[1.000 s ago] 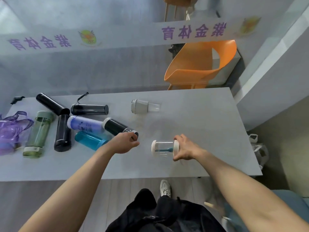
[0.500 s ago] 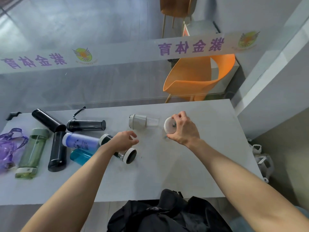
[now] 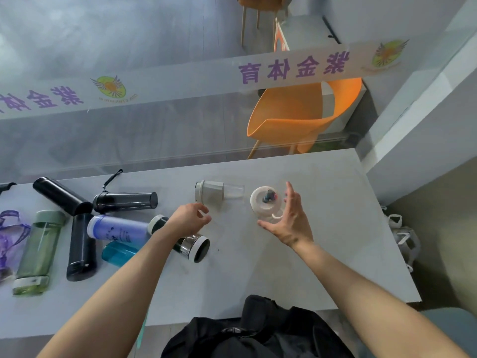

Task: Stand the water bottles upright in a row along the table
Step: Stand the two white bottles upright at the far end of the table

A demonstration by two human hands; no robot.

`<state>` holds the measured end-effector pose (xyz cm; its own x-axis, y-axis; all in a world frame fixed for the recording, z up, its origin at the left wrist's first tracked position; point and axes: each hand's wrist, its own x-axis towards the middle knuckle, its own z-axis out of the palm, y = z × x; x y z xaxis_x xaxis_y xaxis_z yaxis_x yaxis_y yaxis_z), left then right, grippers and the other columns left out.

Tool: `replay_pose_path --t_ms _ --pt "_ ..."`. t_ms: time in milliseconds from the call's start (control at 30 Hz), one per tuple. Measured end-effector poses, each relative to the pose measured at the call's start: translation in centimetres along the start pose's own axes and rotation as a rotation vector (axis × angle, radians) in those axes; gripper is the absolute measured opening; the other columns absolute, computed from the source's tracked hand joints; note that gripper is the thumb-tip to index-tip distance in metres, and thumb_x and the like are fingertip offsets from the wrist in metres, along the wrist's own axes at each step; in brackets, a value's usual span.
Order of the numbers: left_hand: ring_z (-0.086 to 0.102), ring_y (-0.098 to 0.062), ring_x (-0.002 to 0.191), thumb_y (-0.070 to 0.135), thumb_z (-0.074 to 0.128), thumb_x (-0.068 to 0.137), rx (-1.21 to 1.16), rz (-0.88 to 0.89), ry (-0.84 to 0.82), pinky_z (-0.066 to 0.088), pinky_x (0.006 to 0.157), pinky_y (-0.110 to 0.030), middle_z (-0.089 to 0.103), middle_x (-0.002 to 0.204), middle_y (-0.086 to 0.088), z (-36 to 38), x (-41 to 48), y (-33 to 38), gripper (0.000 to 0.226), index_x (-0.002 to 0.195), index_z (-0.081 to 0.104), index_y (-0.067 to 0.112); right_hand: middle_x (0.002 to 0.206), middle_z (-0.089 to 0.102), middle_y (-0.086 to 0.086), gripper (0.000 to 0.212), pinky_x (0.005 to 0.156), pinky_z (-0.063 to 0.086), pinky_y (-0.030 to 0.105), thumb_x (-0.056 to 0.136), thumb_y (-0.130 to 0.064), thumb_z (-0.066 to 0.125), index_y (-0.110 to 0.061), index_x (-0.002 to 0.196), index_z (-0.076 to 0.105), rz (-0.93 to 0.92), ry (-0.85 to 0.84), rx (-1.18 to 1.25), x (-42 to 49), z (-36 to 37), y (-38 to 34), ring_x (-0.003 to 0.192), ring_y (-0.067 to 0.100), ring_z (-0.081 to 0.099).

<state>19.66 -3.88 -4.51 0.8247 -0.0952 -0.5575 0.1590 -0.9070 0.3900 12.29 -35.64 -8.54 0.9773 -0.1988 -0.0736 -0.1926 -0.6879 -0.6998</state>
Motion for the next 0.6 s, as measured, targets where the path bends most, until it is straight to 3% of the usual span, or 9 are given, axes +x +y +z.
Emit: replay_pose_path --t_ms 100,167,300,367,500,600 --pt "0.069 -0.021 0.095 0.046 0.072 0.093 0.076 -0.027 0.146 0.055 0.084 -0.036 0.071 0.099 0.009 0.1 0.4 0.5 0.032 0.12 0.07 0.028 0.153 0.047 0.002 0.138 0.105 0.048 0.03 0.061 -0.059 0.1 -0.023 0.167 0.021 0.2 -0.018 0.11 -1.8 1.0 1.0 0.137 0.018 0.054" --pt "0.066 -0.024 0.103 0.047 0.075 0.088 0.142 -0.005 0.249 0.054 0.086 -0.039 0.064 0.107 0.007 0.1 0.7 0.8 0.036 0.119 0.066 0.03 0.152 0.053 0.0 0.13 0.103 0.043 0.023 0.06 -0.057 0.101 -0.022 0.165 0.031 0.287 -0.038 0.164 -2.2 1.9 1.0 0.136 0.017 0.056" --pt "0.055 -0.028 0.123 0.044 0.085 0.077 0.227 0.108 0.352 0.055 0.096 -0.045 0.05 0.13 -0.002 -0.5 2.1 1.5 0.07 0.138 0.055 0.026 0.146 0.062 0.0 0.118 0.103 0.048 0.027 0.06 -0.052 0.103 -0.022 0.157 0.042 0.292 0.122 0.213 -1.7 3.1 -0.6 0.131 0.016 0.061" --pt "0.051 -0.031 0.132 0.044 0.089 0.071 0.284 0.145 0.328 0.054 0.103 -0.046 0.044 0.142 -0.005 -1.2 3.2 1.8 0.089 0.148 0.046 0.027 0.145 0.062 0.0 0.115 0.103 0.051 0.028 0.061 -0.05 0.103 -0.021 0.155 0.044 0.263 0.2 0.219 -1.6 3.3 -1.6 0.129 0.015 0.062" --pt "0.042 -0.033 0.145 0.047 0.092 0.069 0.415 0.143 0.183 0.048 0.113 -0.049 0.032 0.162 -0.008 -2.3 6.1 2.1 0.111 0.161 0.034 0.027 0.148 0.062 -0.003 0.11 0.1 0.038 0.004 0.063 -0.049 0.102 -0.021 0.156 0.049 0.225 0.22 0.155 -1.6 3.1 -2.5 0.13 0.011 0.06" --pt "0.045 -0.032 0.144 0.044 0.094 0.068 0.425 0.126 0.072 0.049 0.11 -0.048 0.04 0.16 -0.006 -2.1 8.4 2.0 0.116 0.164 0.032 0.025 0.141 0.066 -0.006 0.099 0.1 0.05 0.023 0.066 -0.048 0.099 -0.021 0.15 0.054 0.196 0.216 0.087 -1.4 2.7 -3.0 0.126 0.014 0.064"
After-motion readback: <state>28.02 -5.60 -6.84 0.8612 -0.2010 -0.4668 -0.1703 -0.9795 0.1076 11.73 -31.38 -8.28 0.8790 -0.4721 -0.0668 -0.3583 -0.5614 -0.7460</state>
